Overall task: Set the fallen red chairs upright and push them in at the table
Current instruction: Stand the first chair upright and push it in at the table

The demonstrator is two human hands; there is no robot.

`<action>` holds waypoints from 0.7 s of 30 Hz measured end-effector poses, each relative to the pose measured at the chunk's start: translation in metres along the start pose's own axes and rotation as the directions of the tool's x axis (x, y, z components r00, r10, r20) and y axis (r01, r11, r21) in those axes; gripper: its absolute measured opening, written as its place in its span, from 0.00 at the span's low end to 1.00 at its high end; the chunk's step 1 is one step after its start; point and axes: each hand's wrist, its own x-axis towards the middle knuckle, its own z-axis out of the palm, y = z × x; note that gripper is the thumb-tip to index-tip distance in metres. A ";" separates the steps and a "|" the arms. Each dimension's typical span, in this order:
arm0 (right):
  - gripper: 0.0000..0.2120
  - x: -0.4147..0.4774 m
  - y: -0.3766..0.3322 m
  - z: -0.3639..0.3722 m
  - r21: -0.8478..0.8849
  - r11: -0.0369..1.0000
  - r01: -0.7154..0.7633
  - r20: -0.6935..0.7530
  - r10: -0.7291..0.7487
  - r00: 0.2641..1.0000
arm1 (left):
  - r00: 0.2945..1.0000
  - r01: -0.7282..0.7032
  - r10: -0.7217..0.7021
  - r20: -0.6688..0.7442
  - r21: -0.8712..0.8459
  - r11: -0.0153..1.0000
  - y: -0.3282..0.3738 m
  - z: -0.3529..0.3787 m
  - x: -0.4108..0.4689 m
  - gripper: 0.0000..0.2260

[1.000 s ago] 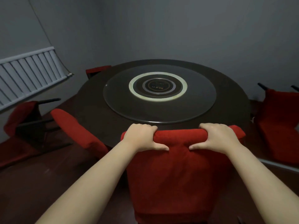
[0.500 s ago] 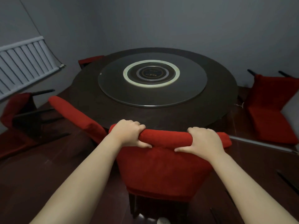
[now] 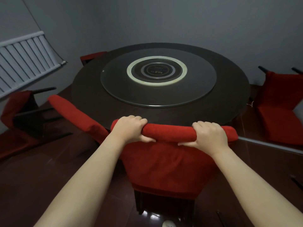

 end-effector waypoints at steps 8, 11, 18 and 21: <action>0.36 0.012 0.032 0.011 -0.037 0.997 0.069 -0.091 -0.072 0.993 | 0.981 -0.011 -0.002 -0.196 -0.063 0.998 0.009 0.003 0.017 0.31; 0.36 0.006 0.030 0.015 -0.049 0.998 0.048 -0.110 -0.053 0.993 | 0.938 -0.073 0.058 -0.343 -0.032 0.997 0.007 0.006 0.012 0.30; 0.36 -0.001 0.004 0.015 -0.053 0.998 -0.019 -0.105 0.014 0.994 | 0.913 -0.148 0.141 -0.382 0.011 0.989 -0.010 0.016 0.004 0.29; 0.36 -0.005 -0.014 0.018 -0.068 0.997 -0.038 -0.136 0.029 0.990 | 0.907 -0.158 0.157 -0.390 0.031 0.987 -0.022 0.019 -0.003 0.30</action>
